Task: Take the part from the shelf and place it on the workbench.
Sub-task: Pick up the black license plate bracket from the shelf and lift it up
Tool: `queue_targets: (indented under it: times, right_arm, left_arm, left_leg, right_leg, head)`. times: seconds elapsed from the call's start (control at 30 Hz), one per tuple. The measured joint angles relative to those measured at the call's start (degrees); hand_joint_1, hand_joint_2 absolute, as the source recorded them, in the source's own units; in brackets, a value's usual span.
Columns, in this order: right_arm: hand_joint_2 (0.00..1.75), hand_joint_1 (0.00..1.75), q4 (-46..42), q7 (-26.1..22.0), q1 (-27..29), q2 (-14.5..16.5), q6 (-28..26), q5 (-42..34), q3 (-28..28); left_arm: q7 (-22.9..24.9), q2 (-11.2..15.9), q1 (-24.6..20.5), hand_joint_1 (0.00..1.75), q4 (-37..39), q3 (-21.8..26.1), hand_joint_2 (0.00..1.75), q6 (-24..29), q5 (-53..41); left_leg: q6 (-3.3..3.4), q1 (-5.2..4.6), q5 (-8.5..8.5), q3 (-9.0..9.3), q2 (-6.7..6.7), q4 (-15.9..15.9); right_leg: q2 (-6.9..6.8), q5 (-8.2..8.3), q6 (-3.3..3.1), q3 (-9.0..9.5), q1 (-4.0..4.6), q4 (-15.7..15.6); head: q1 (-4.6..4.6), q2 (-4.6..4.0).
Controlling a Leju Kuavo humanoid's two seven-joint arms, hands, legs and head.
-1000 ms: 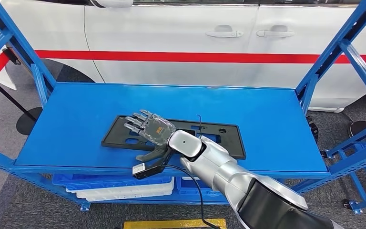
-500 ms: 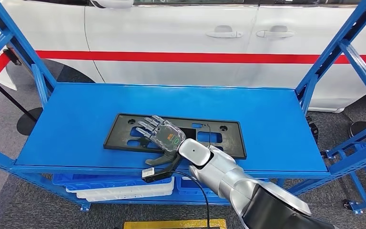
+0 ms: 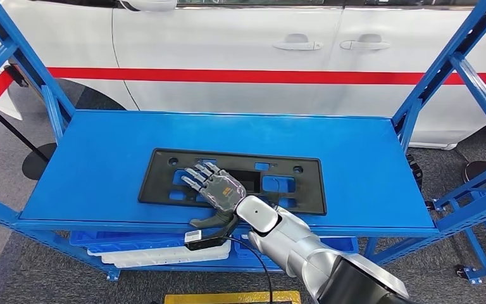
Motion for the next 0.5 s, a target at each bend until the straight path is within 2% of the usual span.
queue_targets:
  times: [0.07, 0.2, 0.5]
  right_arm:
    - [0.0, 0.0, 0.0, -0.81, 0.09, 0.16, 0.25, -0.37, -0.75]
    - [1.75, 0.0, 0.0, -2.04, 0.29, 0.43, 0.92, -1.18, -2.2]
    - [1.75, 0.0, -0.11, -5.64, 1.05, 0.63, 1.64, -2.35, -4.83]
  left_arm:
    - [0.01, 0.0, -0.03, 0.0, 0.0, 0.01, 0.0, -0.01, 0.0]
    - [0.02, 0.01, -0.14, 0.0, 0.0, 0.03, 0.0, -0.02, 0.0]
    - [-0.01, 0.01, -0.23, 0.0, -0.01, 0.05, 0.0, -0.04, 0.0]
  left_leg:
    - [0.0, 0.0, 0.0, 0.0, 0.0, 0.0]
    - [0.0, 0.0, 0.0, 0.0, 0.0, 0.0]
    - [0.0, 0.0, 0.0, 0.0, 0.0, 0.0]
  right_leg:
    - [0.0, 0.0, 0.0, 0.0, 0.0, 0.0]
    - [0.0, 0.0, 0.0, 0.01, 0.0, 0.0]
    - [0.0, 0.0, 0.0, 0.01, 0.0, 0.0]
  head:
    - [0.0, 0.0]
    - [0.0, 0.0]
    - [0.0, 0.0]
